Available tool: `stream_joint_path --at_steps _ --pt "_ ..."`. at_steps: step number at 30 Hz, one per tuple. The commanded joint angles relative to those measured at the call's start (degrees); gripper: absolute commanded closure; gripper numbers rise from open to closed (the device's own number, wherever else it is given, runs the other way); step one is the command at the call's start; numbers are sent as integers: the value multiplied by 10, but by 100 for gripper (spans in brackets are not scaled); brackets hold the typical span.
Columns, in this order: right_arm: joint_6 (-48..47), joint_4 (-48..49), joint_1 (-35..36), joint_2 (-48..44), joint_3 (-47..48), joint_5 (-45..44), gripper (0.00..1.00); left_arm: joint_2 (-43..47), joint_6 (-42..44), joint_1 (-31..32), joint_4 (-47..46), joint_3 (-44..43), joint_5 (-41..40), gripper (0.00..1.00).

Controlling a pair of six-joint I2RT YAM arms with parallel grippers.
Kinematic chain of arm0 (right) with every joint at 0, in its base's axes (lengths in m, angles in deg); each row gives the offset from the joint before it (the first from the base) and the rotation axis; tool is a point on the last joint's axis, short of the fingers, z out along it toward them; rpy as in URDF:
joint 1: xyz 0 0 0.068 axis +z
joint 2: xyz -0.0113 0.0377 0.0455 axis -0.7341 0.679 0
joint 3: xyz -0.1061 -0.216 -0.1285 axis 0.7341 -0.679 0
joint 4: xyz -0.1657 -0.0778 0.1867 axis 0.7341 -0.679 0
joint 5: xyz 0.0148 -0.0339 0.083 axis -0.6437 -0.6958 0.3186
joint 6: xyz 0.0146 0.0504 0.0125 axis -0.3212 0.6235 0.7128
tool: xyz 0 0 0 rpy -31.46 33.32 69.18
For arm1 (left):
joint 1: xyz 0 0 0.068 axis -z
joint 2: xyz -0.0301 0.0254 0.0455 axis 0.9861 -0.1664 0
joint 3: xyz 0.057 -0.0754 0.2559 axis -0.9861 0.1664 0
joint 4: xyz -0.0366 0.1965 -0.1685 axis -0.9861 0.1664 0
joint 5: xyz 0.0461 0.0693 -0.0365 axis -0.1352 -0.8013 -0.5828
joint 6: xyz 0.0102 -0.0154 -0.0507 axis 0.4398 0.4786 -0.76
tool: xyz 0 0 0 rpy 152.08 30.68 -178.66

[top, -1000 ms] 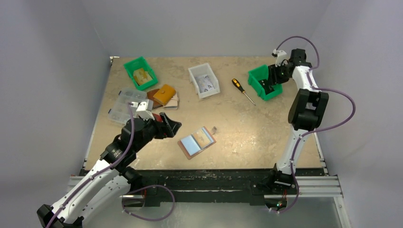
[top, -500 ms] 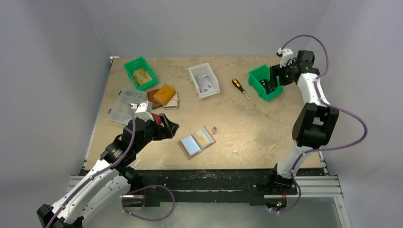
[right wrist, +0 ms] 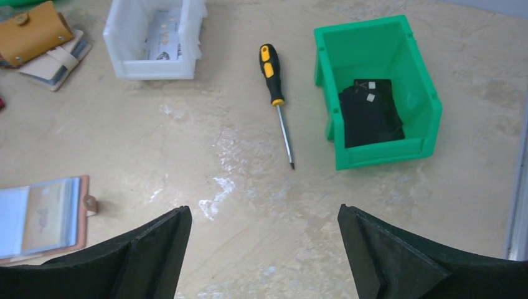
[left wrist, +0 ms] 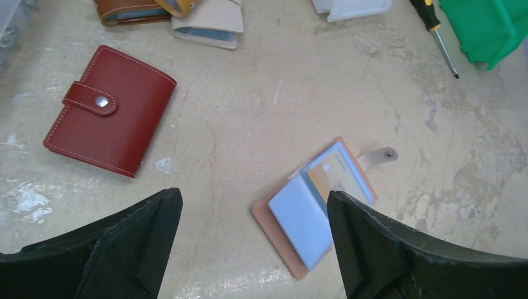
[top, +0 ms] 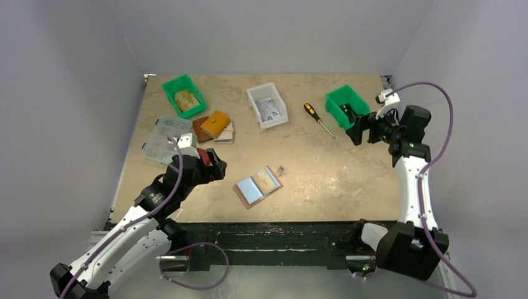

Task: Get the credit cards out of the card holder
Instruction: Reset both arms

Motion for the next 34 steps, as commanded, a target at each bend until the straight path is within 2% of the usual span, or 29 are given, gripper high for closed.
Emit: stream_joint_path --at_steps 1,6,9,14,23,34 --pt "66 41 -4 -73 -58 39 1 -8 29 -4 6 -25 -50 6" --pt "45 46 -4 -164 -104 71 1 -26 46 -4 34 -57 -87 0" --pt "108 69 -4 -189 -116 43 1 -25 50 -4 36 -61 -92 0" --pt "164 76 -4 -195 -121 13 1 -14 54 -4 30 -59 -84 0" --pt "153 74 -4 -204 -130 55 1 -4 57 -5 37 -62 -74 0" --pt "145 84 -4 -216 -140 59 1 0 61 -4 35 -59 -75 0"
